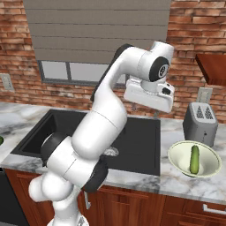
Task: There is a mixed pile of frozen fruits and vegetables on the counter. Locate all the frozen vegetables and place the items in a bowl on the counter. Take all the frozen fruits and defrost them in a running sink.
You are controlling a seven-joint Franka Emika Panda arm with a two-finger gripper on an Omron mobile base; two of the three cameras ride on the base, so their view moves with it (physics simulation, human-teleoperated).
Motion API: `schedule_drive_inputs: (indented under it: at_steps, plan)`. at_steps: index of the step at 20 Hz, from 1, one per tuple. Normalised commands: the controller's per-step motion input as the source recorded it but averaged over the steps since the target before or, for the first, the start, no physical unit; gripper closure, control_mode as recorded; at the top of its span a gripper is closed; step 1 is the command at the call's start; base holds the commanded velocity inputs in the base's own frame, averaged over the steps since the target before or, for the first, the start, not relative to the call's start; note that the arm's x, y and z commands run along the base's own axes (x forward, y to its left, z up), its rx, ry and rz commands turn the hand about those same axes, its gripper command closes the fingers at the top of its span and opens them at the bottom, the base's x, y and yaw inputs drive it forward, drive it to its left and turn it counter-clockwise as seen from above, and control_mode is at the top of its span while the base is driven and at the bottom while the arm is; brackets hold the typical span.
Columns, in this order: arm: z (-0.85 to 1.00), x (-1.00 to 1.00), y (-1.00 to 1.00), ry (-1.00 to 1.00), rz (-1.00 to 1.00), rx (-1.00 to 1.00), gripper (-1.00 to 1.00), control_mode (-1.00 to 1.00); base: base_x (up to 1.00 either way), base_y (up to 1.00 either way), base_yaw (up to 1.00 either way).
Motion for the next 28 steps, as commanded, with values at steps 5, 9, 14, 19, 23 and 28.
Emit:
schedule_drive_inputs:
  at_steps: [5, 9, 14, 19, 23, 28]
  plan:
    - [0.03, -0.19, 0.88, -0.07, 0.0, -0.13, -1.0, -1.0, 0.0, 0.0, 0.0]
    - [0.1, -0.13, 0.89, -0.06, 0.0, -0.09, -1.0, -1.0, 0.0, 0.0, 0.0]
    - [0.29, -0.13, 0.84, 0.0, 0.0, -0.04, -1.0, -1.0, 0.0, 0.0, 0.0]
    - [0.17, -0.06, 0.88, 0.0, 0.0, -0.03, -1.0, -1.0, 0.0, 0.0, 0.0]
    - [0.03, 0.0, 0.88, 0.0, 0.0, -0.05, -1.0, -1.0, 0.0, 0.0, 0.0]
    - [0.0, 0.0, 0.86, 0.0, 0.0, -0.08, -1.0, -1.0, 0.0, 0.0, 0.0]
